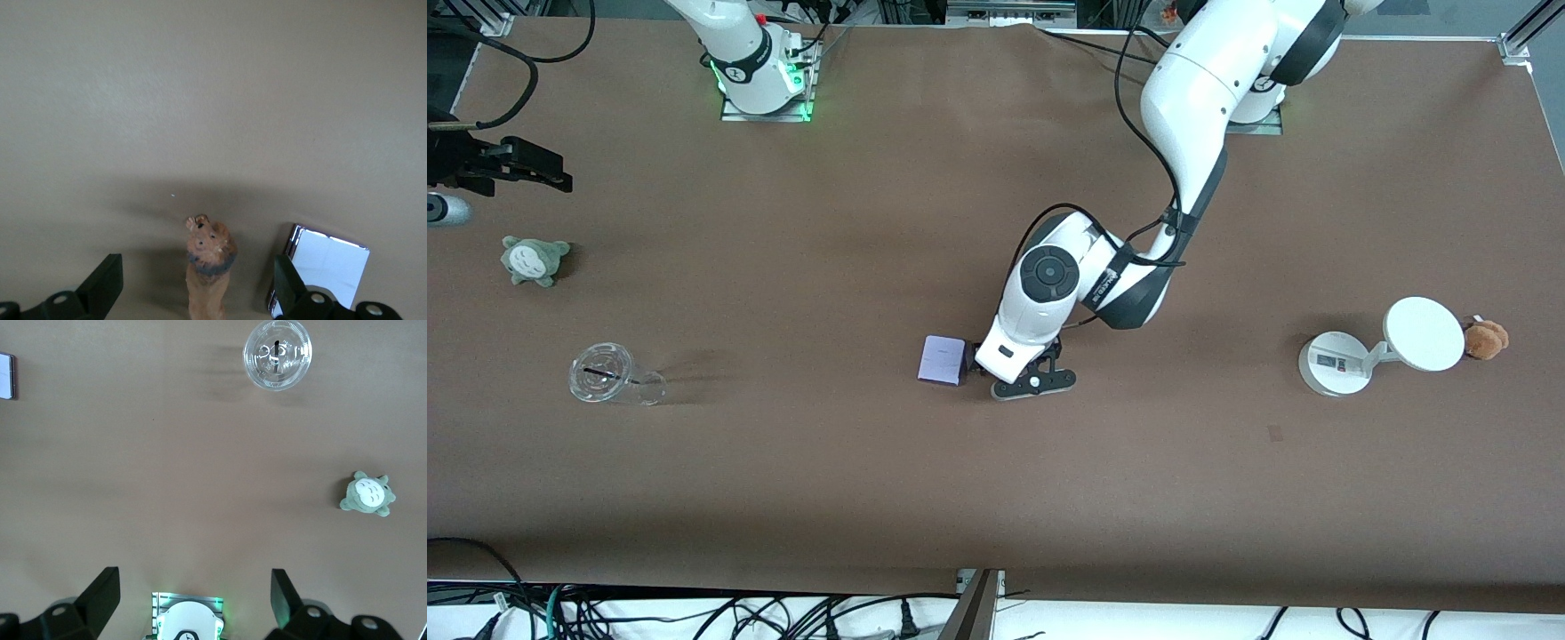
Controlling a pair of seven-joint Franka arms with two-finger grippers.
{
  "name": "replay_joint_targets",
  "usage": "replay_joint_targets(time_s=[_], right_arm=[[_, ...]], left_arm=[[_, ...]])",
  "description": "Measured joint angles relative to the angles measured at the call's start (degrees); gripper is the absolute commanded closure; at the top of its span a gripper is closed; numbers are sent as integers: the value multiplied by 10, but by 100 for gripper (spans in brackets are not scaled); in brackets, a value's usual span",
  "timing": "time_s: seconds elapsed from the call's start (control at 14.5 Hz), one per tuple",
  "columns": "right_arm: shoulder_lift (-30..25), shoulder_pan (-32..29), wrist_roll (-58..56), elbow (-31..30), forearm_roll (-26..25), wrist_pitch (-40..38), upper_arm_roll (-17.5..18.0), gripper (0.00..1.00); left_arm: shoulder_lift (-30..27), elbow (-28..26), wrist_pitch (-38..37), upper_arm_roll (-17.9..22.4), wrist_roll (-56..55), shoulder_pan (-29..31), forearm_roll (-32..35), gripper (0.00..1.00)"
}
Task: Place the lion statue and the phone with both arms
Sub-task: 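Lower the left gripper onto the lion statue and close it, then lift the lion statue and carry it toward the white lamp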
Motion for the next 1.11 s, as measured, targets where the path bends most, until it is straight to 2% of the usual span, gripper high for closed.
replay_joint_targets(time_s=[0.62,0.69,0.9,0.97,1.04,1.11], right_arm=[[0,0,0,0,0,0,0,0],[0,0,0,0,0,0,0,0],[0,-1,0,0,0,0,0,0],[0,-1,0,0,0,0,0,0],[0,-1,0,0,0,0,0,0],[1,-1,0,0,0,0,0,0]], left_arm=[[24,1,24,1,-23,-10,0,0],[25,1,26,1,-24,-10,0,5],[26,1,27,1,-28,-11,0,41],[27,1,27,1,-28,-12,0,57],[29,1,27,1,-28,-12,0,83],[30,1,27,1,-28,-13,0,100]])
